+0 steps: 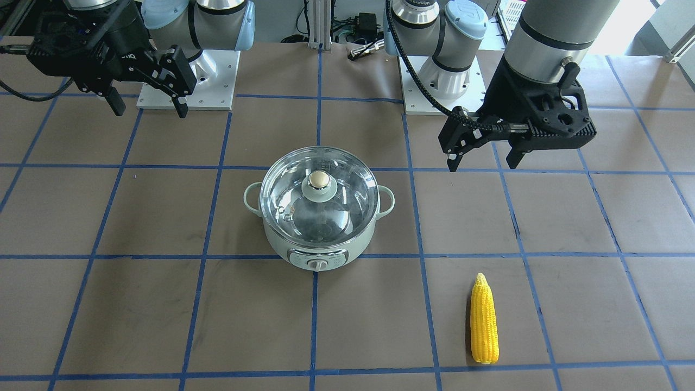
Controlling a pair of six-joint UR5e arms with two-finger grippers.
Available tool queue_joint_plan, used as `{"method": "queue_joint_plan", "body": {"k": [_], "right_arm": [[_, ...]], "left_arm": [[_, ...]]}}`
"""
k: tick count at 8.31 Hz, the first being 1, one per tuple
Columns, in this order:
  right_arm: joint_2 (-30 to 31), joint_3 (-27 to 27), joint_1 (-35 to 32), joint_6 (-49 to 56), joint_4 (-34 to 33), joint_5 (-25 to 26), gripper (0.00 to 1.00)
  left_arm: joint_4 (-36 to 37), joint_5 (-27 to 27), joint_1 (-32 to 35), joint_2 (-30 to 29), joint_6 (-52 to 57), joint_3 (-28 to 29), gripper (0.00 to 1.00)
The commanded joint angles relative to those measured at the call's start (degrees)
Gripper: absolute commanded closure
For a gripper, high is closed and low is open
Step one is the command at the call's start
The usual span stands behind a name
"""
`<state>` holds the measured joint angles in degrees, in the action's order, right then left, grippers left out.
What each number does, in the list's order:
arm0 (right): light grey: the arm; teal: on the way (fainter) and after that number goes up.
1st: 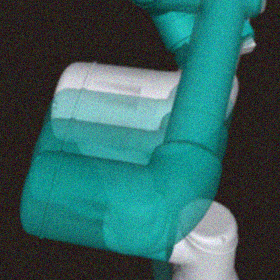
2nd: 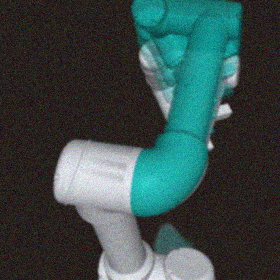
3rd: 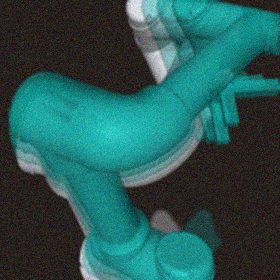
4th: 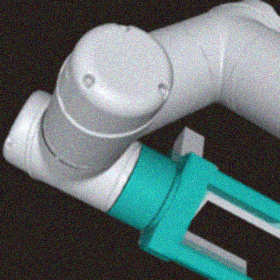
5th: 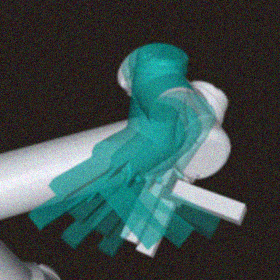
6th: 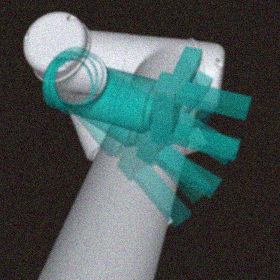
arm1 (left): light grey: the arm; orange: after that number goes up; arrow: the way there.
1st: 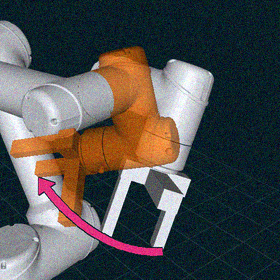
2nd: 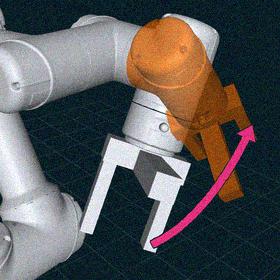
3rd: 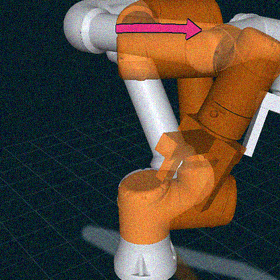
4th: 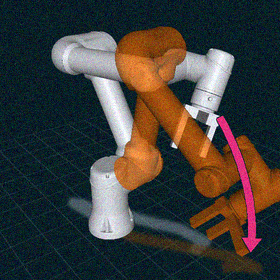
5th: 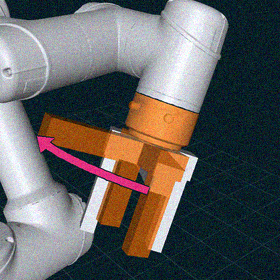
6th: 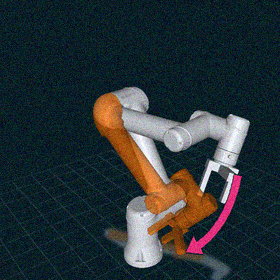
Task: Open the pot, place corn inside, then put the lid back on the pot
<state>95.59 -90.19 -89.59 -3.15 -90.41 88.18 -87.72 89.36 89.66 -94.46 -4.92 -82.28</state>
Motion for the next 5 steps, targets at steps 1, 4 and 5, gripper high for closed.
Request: {"method": "queue_joint_plan", "body": {"k": [1, 4, 5], "right_arm": [[0.4, -0.1, -0.1, 0.1, 0.1, 0.0, 0.0], [0.3, -0.1, 0.0, -0.5, 0.1, 0.0, 0.0], [0.3, -0.1, -0.1, 0.1, 0.0, 0.1, 0.0]], "left_arm": [[-0.3, 0.0, 0.0, 0.2, 0.1, -0.2, 0.0], [0.5, -0.2, -1.6, -1.6, 10.6, -0.3, 0.0], [1.5, -0.3, -3.1, -3.8, 11.5, -0.3, 0.0]]}}
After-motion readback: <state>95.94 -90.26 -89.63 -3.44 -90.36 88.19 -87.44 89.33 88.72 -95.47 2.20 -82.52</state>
